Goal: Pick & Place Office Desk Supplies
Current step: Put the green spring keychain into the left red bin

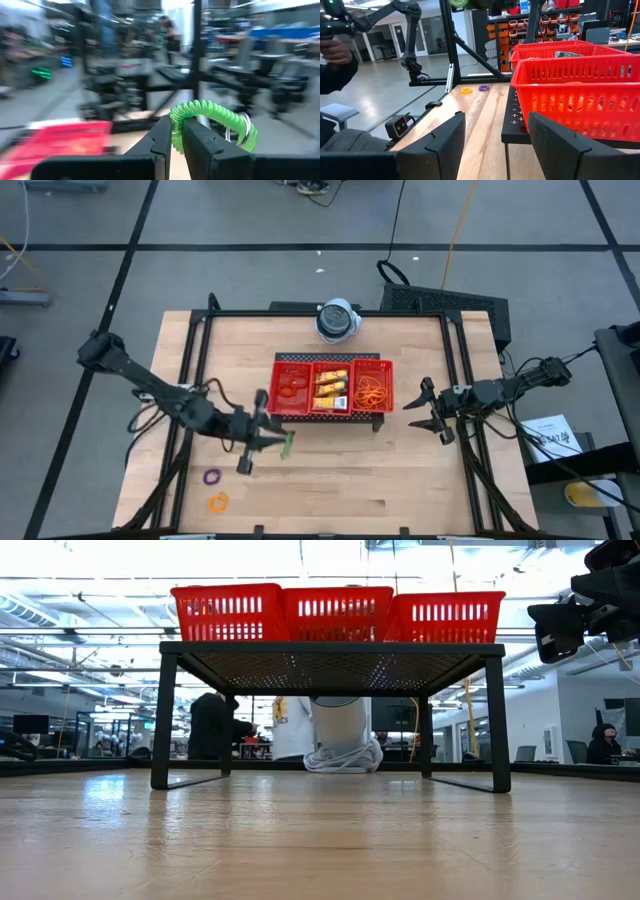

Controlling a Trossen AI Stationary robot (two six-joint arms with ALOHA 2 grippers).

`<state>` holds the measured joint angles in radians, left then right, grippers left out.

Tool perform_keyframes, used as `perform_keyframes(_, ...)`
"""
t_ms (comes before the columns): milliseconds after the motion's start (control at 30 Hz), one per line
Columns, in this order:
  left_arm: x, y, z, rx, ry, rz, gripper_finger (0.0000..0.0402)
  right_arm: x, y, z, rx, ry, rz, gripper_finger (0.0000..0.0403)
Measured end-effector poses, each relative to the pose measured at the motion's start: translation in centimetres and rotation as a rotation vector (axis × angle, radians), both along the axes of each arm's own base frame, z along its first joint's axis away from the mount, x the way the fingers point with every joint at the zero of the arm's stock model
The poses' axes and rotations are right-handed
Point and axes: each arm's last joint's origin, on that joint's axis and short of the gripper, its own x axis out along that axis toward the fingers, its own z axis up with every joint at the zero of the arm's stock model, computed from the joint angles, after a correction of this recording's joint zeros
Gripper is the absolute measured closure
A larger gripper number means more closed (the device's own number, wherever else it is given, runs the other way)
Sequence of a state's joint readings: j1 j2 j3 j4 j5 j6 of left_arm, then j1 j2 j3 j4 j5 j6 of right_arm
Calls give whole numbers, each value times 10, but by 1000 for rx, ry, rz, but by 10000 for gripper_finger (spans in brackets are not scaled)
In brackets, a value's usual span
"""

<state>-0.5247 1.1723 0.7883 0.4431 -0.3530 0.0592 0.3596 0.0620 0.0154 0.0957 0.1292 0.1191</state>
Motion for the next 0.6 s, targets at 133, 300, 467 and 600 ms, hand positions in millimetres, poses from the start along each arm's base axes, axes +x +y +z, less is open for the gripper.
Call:
perform_keyframes(133,-3,7,4,95,-18,173,360,0,0,0,0,1,0,197)
perform_keyframes(300,-2,14,3,191,5,373,360,0,0,0,-1,1,0,197)
perform_keyframes(467,3,23,-5,242,72,500,360,0,0,0,0,0,0,197)
perform_keyframes(600,5,30,-10,270,126,528,360,0,0,0,-1,1,0,197)
